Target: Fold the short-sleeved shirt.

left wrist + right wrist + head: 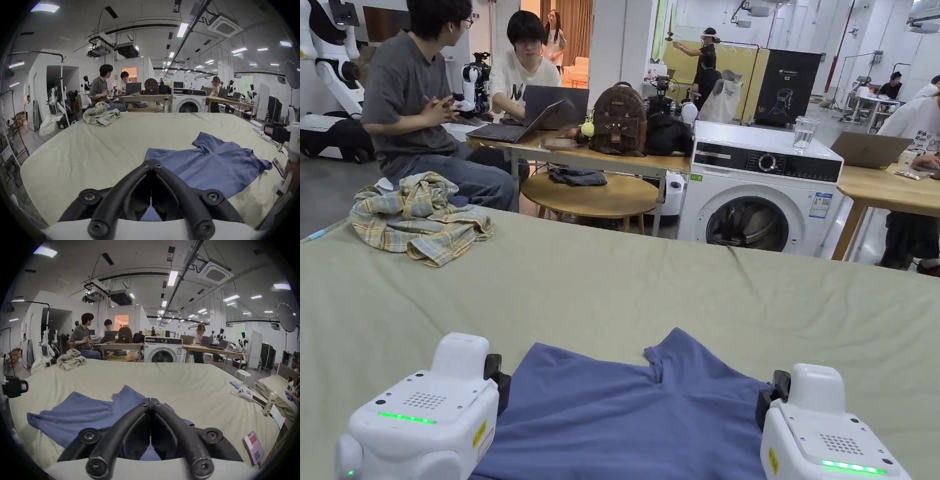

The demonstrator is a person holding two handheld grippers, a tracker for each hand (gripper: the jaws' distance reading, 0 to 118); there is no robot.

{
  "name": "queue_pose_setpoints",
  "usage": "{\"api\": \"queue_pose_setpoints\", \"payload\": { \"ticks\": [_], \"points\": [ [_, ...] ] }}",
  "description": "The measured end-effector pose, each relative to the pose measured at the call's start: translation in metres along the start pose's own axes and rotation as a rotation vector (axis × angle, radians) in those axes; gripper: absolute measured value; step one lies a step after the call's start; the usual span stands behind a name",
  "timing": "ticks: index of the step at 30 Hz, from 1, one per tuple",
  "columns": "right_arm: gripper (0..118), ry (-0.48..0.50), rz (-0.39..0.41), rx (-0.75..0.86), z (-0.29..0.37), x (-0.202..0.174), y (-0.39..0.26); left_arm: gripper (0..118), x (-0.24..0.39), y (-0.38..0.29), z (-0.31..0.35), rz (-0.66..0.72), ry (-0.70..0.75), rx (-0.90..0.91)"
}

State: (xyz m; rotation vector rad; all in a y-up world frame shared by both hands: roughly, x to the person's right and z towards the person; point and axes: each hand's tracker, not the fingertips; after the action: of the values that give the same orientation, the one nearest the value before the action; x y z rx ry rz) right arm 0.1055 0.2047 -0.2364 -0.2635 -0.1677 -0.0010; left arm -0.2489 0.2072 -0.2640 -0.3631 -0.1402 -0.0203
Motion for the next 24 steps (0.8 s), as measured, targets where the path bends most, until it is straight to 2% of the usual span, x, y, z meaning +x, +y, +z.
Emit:
{"api": "queue_pose_setpoints", "payload": {
  "ticks": [5, 9, 15, 16, 17, 18, 19, 22, 24],
  "points": [
    [0, 0.025, -0.005, -0.018, -0.002, -0.017, 0.003, 0, -0.005, 0.003, -0.003, -0.008, 0.037, -0.037],
    [0, 0.045, -0.004, -0.051, -0.010, -0.031, 0.000, 0, -0.036, 0.007, -0.011, -0.008, 0.066, -0.182],
    [0, 0.085, 0.020, -0.102, -0.025, -0.044, -0.014, 0, -0.111, 0.001, -0.032, 0.138, 0.038, -0.388],
    [0, 0.091, 0.031, -0.111, -0.028, -0.046, -0.016, 5, -0.123, -0.002, -0.039, 0.161, 0.049, -0.432],
    [0, 0.090, 0.039, -0.119, -0.030, -0.047, -0.018, 23, -0.127, -0.002, -0.041, 0.182, 0.057, -0.477],
    [0, 0.090, 0.043, -0.124, -0.033, -0.048, -0.020, 35, -0.136, -0.006, -0.046, 0.217, 0.048, -0.498],
    [0, 0.094, 0.043, -0.132, -0.034, -0.049, -0.021, 40, -0.144, -0.009, -0.053, 0.242, 0.041, -0.524],
    [0, 0.094, 0.045, -0.152, -0.039, -0.050, -0.025, 42, -0.152, -0.016, -0.061, 0.336, 0.020, -0.609],
    [0, 0.095, 0.047, -0.166, -0.041, -0.050, -0.027, 53, -0.153, -0.024, -0.067, 0.367, 0.035, -0.651]
  ]
}}
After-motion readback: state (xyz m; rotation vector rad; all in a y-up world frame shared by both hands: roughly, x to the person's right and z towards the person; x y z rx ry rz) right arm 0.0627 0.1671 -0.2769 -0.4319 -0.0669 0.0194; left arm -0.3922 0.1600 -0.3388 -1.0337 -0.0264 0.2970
